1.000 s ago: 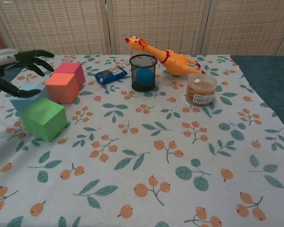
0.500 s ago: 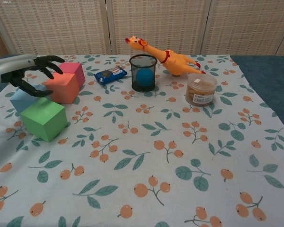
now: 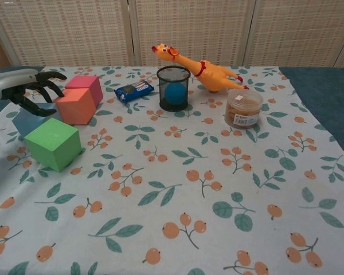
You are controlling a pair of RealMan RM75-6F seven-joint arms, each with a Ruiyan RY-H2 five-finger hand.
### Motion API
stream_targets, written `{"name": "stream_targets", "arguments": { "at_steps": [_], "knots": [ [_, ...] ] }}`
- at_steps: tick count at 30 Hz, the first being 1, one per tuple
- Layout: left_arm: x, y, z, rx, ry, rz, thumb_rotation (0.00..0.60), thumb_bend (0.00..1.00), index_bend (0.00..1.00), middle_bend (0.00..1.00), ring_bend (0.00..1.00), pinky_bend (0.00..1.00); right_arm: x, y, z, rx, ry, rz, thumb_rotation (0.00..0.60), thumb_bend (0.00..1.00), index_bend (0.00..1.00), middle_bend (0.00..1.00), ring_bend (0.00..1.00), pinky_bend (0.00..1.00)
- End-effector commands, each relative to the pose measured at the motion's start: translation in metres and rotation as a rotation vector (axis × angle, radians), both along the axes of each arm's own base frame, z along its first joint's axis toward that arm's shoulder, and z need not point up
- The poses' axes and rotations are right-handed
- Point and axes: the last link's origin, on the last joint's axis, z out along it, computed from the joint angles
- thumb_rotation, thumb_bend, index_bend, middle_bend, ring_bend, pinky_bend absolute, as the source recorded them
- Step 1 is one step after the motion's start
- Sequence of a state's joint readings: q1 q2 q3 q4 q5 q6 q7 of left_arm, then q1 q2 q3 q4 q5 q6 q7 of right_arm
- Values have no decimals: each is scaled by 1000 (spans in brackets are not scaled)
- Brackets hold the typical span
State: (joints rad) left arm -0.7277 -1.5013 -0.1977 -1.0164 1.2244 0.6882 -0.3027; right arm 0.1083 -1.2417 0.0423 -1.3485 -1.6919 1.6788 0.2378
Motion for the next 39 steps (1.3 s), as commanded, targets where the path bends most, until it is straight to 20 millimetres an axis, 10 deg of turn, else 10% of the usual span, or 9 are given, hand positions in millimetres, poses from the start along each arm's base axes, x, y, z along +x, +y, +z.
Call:
{"name": "stream_targets", "arguments": {
  "at_steps": [1,10,24,32,39],
  "knots": [
    [6,2,-3,-7,-10,-12,594,364,0,260,315,145,0,0,1,-4,-1,1,600,160,0,0,0,0],
    [51,-16,-25,-106,-132,-127,598,363,0,263,316,143,0,-1,2,-9,-6,-4,600,160,0,0,0,0],
    [101,-98,-17,-247,-195,-383,598,363,0,311,366,172,3,1,3,-5,-18,12,600,161,0,0,0,0],
    [90,-103,20,-31,-98,-424,594,371,0,237,348,177,6,5,1,12,-26,23,600,161,0,0,0,0],
    [35,-158,70,115,42,-269,596,380,0,84,92,170,8,9,0,26,-15,18,600,161,0,0,0,0]
  ]
}}
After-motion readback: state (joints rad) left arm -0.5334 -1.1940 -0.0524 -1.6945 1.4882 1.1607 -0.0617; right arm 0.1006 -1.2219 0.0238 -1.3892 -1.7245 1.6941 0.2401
